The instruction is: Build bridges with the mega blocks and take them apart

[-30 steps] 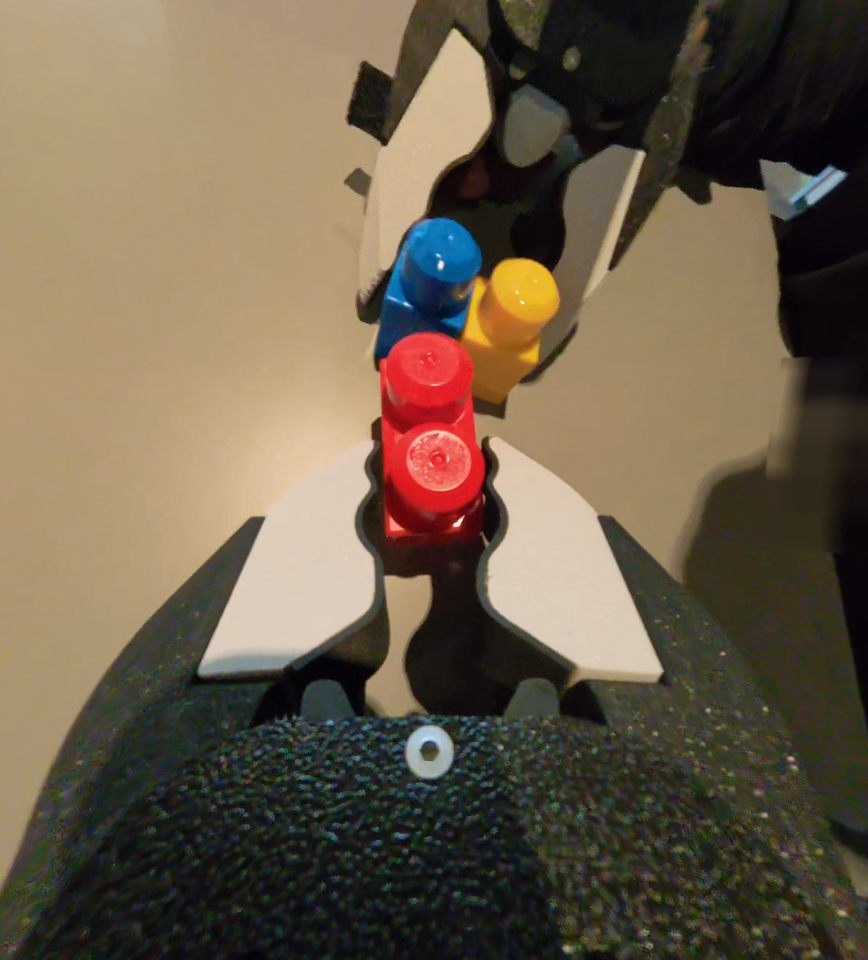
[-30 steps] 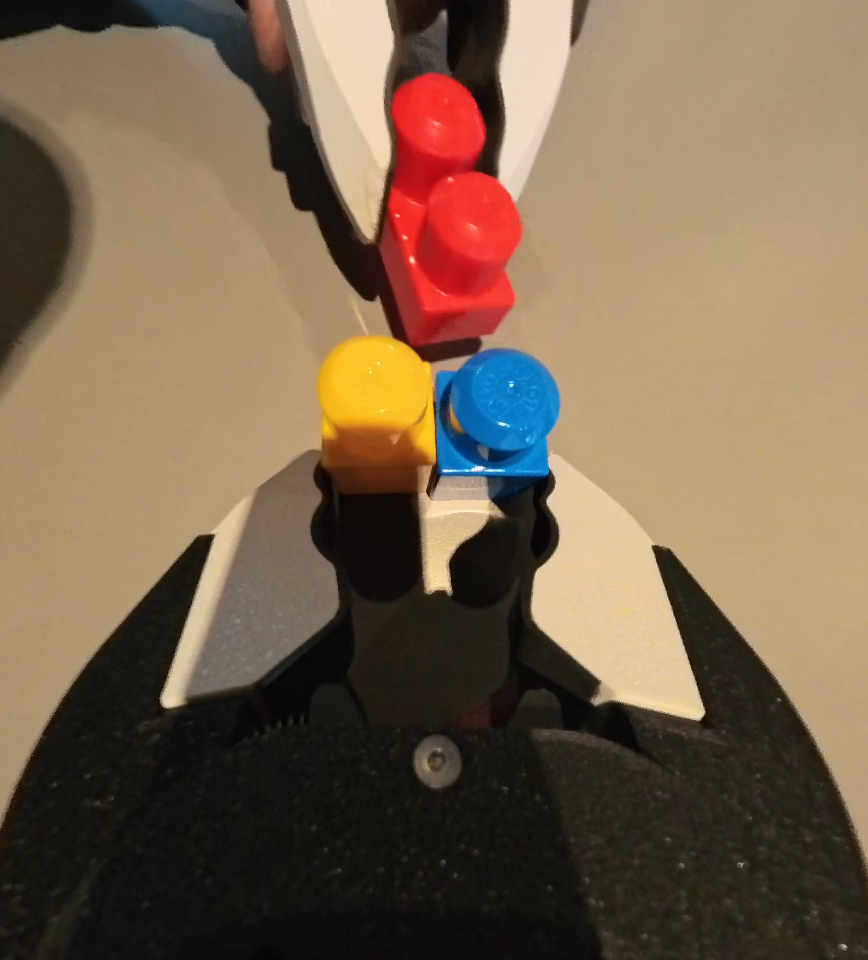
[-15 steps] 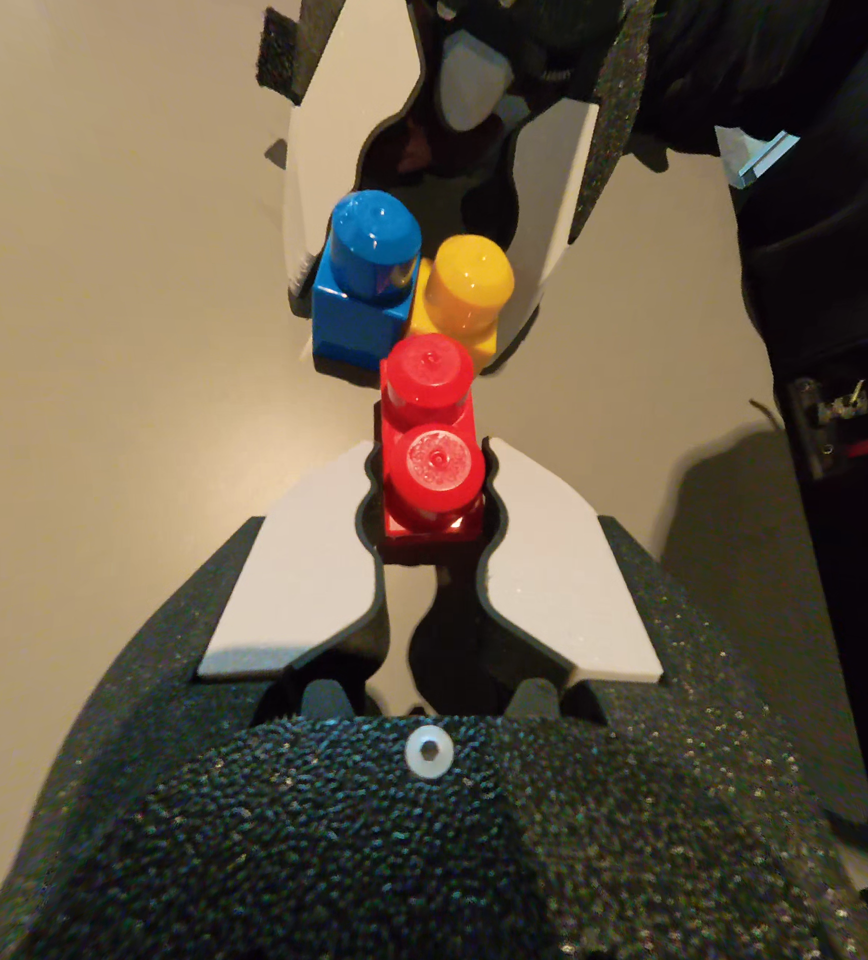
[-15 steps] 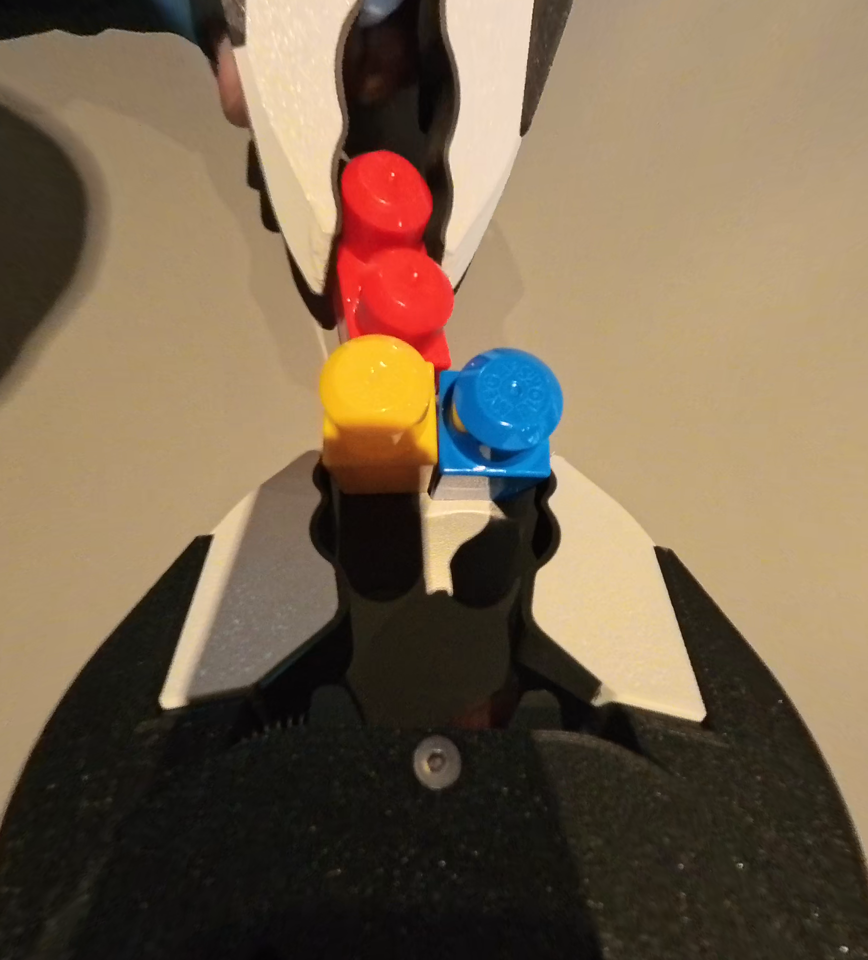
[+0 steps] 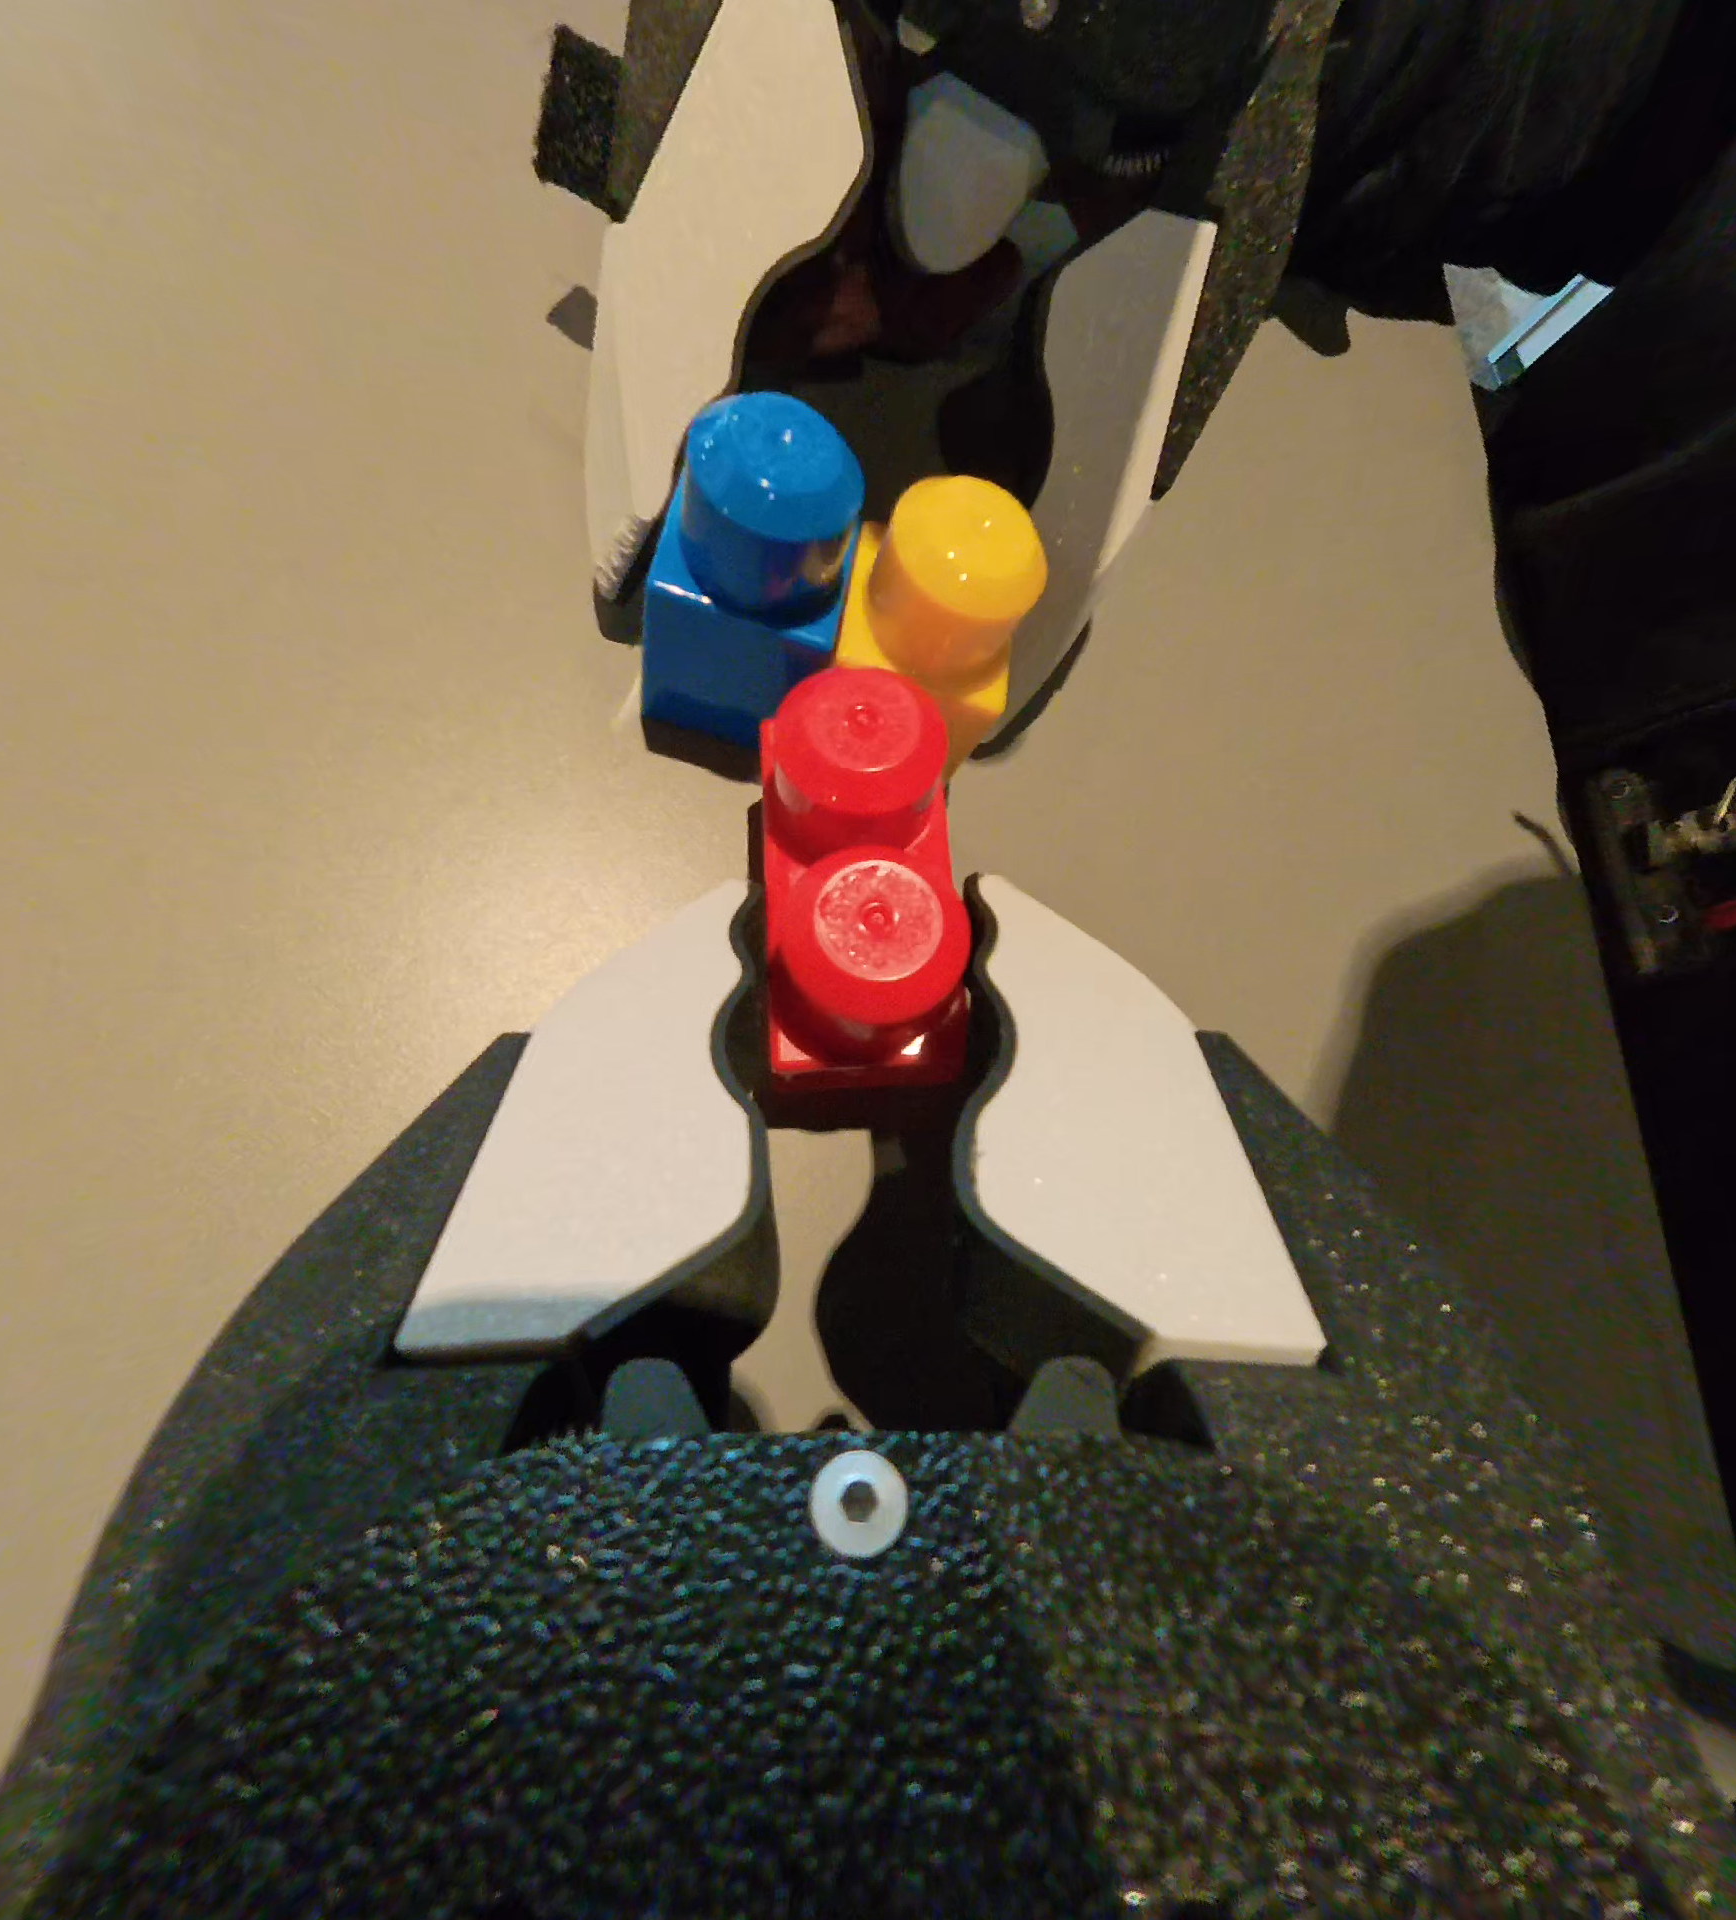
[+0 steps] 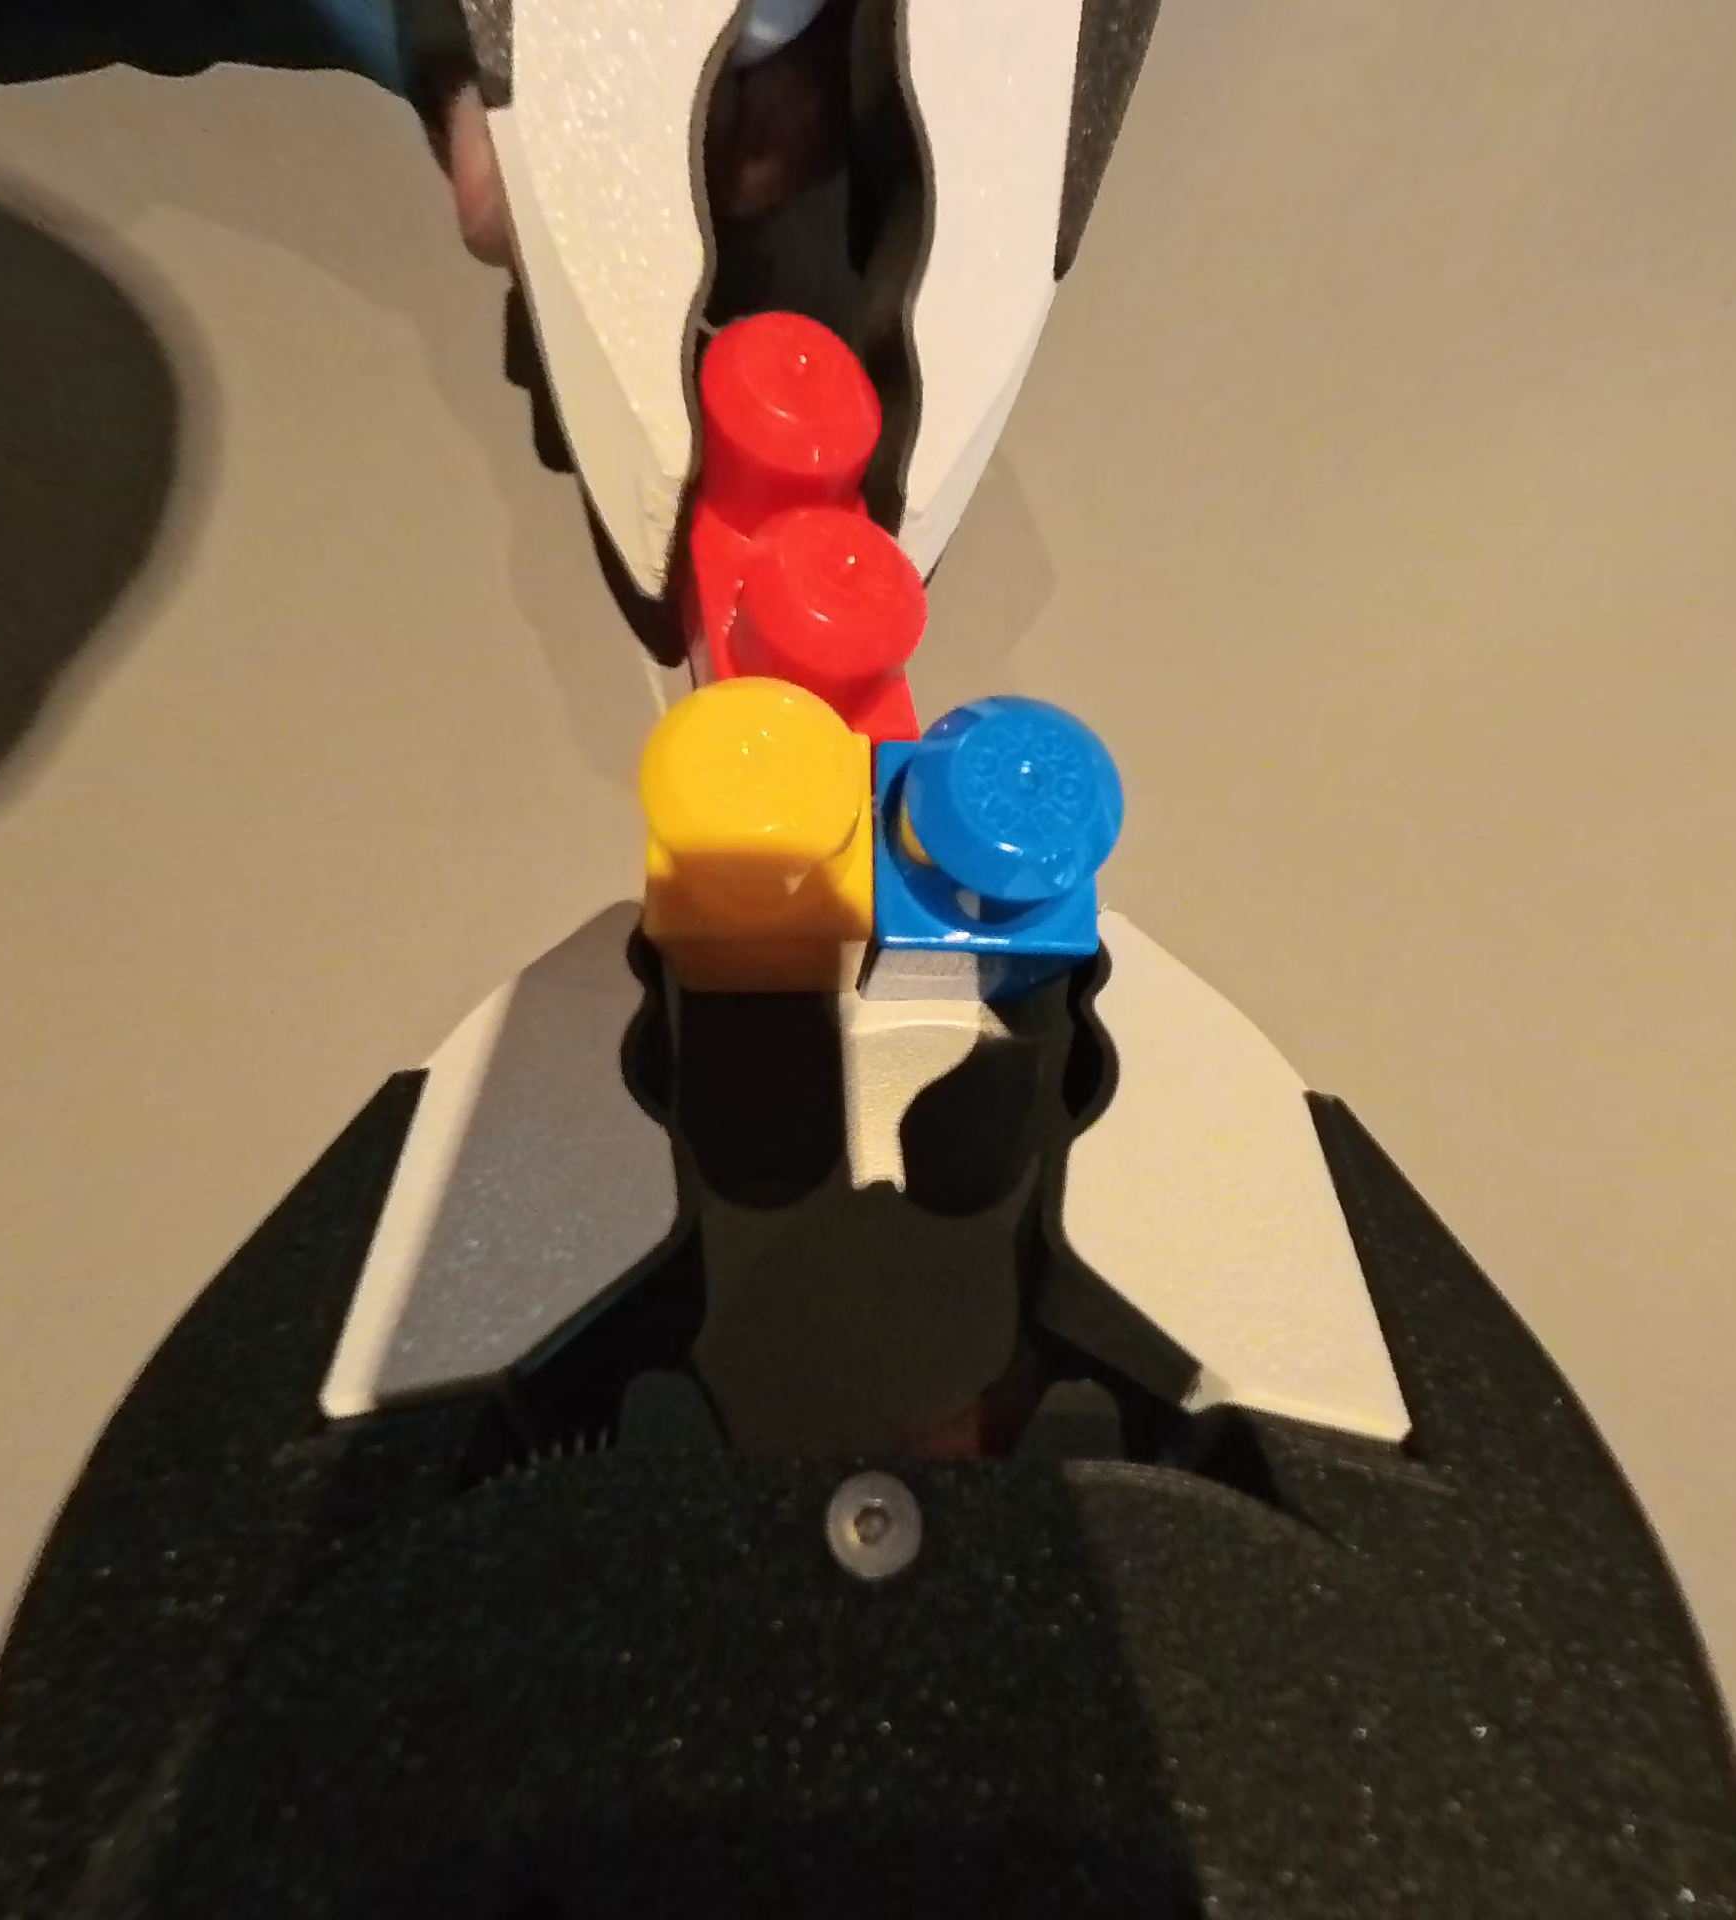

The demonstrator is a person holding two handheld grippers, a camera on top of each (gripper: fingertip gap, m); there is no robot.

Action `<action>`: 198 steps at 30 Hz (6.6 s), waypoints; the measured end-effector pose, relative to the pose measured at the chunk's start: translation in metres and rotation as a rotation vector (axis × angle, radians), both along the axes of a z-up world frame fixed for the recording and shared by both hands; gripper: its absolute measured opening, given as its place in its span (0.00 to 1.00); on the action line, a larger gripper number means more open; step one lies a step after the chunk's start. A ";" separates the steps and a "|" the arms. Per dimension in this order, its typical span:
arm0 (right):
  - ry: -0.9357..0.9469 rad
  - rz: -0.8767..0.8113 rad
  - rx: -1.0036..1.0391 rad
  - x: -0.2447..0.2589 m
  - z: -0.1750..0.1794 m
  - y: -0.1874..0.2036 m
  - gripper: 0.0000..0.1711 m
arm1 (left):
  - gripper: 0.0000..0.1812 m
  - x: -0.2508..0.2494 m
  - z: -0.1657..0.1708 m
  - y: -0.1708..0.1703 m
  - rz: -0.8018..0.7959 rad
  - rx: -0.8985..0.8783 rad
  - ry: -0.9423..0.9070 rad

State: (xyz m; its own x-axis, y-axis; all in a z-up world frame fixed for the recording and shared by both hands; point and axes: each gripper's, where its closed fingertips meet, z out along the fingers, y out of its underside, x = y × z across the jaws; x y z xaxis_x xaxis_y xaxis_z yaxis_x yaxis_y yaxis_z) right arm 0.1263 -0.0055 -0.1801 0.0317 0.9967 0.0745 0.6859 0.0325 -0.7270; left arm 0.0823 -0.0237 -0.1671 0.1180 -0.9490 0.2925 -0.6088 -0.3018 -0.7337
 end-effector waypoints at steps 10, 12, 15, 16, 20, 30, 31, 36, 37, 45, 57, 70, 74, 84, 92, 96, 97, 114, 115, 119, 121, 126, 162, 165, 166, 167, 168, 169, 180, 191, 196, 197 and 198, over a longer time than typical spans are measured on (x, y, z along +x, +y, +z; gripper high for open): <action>0.002 0.001 0.005 0.000 0.001 0.000 0.44 | 0.19 0.000 0.001 0.000 0.002 0.003 -0.001; 0.002 0.001 0.006 0.000 0.001 0.000 0.44 | 0.19 -0.003 0.002 0.001 0.007 0.008 0.000; 0.001 0.000 0.004 0.000 0.000 0.000 0.44 | 0.19 -0.008 0.005 0.007 0.034 0.012 -0.012; 0.000 0.000 0.003 0.000 0.000 0.000 0.44 | 0.19 -0.009 0.006 0.008 0.045 0.013 -0.016; 0.000 -0.002 0.000 0.000 0.000 0.000 0.44 | 0.19 -0.015 0.000 0.015 0.082 0.025 0.024; 0.000 -0.003 0.000 0.001 0.001 0.000 0.44 | 0.27 -0.026 -0.007 0.019 0.080 0.125 0.128; 0.000 -0.003 0.000 0.001 0.001 0.000 0.44 | 0.29 -0.028 -0.003 0.020 0.092 0.136 0.123; 0.000 -0.004 0.000 0.001 0.001 0.000 0.44 | 0.31 -0.038 0.016 0.022 0.189 0.189 0.127; 0.000 -0.005 0.000 0.001 0.001 0.000 0.44 | 0.30 -0.039 0.019 0.020 0.206 0.195 0.135; 0.000 -0.003 0.000 0.001 0.001 0.000 0.44 | 0.25 -0.038 0.017 0.010 0.122 0.312 0.509; 0.000 -0.003 -0.001 0.001 0.000 -0.001 0.44 | 0.20 -0.028 -0.010 0.015 -0.022 0.197 0.661; 0.000 0.002 -0.004 0.001 0.000 -0.001 0.44 | 0.18 -0.002 0.050 0.022 0.182 -0.012 0.213; 0.000 -0.013 0.001 0.001 0.000 0.001 0.44 | 0.18 0.013 0.061 0.022 0.333 -0.246 0.101; 0.003 -0.032 0.010 0.002 0.001 0.003 0.44 | 0.18 0.020 0.062 0.018 0.356 -0.214 0.179; 0.000 0.021 -0.003 0.001 0.000 -0.004 0.44 | 0.18 0.013 0.063 0.005 -0.309 0.498 0.300; 0.000 0.089 0.001 0.001 0.000 -0.013 0.44 | 0.18 0.022 0.068 0.003 -0.542 0.713 0.239; 0.000 0.109 0.001 0.001 0.000 -0.015 0.44 | 0.18 0.023 0.068 0.002 -0.602 0.759 0.246; 0.000 0.248 -0.005 0.004 0.000 -0.033 0.44 | 0.18 0.039 0.055 -0.006 -1.186 0.765 0.347; 0.000 0.250 -0.007 0.004 0.000 -0.033 0.44 | 0.18 0.039 0.055 -0.007 -1.202 0.753 0.343; 0.000 0.255 -0.012 0.004 0.001 -0.034 0.44 | 0.18 0.042 0.051 -0.011 -1.251 0.745 0.339; -0.001 0.257 -0.013 0.004 0.001 -0.034 0.44 | 0.18 0.043 0.050 -0.011 -1.273 0.748 0.345; 0.000 0.257 -0.013 0.004 0.001 -0.034 0.44 | 0.18 0.044 0.045 -0.008 -1.319 0.744 0.382; 0.000 0.258 -0.018 0.004 0.001 -0.035 0.44 | 0.18 0.049 0.033 -0.009 -1.331 0.703 0.387; 0.000 0.259 -0.018 0.004 0.001 -0.035 0.44 | 0.18 0.050 0.034 -0.009 -1.336 0.707 0.390; 0.000 0.259 -0.018 0.004 0.001 -0.035 0.44 | 0.18 0.051 0.034 -0.009 -1.331 0.715 0.385; 0.000 0.259 -0.018 0.004 0.001 -0.035 0.44 | 0.19 0.052 0.035 -0.008 -1.327 0.719 0.380; 0.000 0.259 -0.018 0.004 0.001 -0.035 0.44 | 0.20 0.053 0.035 -0.008 -1.326 0.726 0.376; 0.000 0.259 -0.018 0.004 0.000 -0.035 0.44 | 0.21 0.053 0.036 -0.007 -1.326 0.736 0.375; 0.000 0.260 -0.017 0.004 0.000 -0.035 0.44 | 0.32 0.048 0.047 0.002 -1.158 0.716 0.344; 0.000 0.259 -0.017 0.004 0.001 -0.035 0.44 | 0.32 0.031 0.081 0.005 -0.133 0.274 0.123; 0.000 0.253 -0.015 0.004 0.001 -0.034 0.44 | 0.26 0.049 0.089 -0.018 0.134 0.114 0.023; 0.000 0.252 -0.014 0.004 0.001 -0.034 0.44 | 0.26 0.049 0.087 -0.016 0.163 0.151 0.051; 0.000 0.251 -0.013 0.004 0.001 -0.034 0.44 | 0.27 0.049 0.085 -0.015 0.187 0.176 0.072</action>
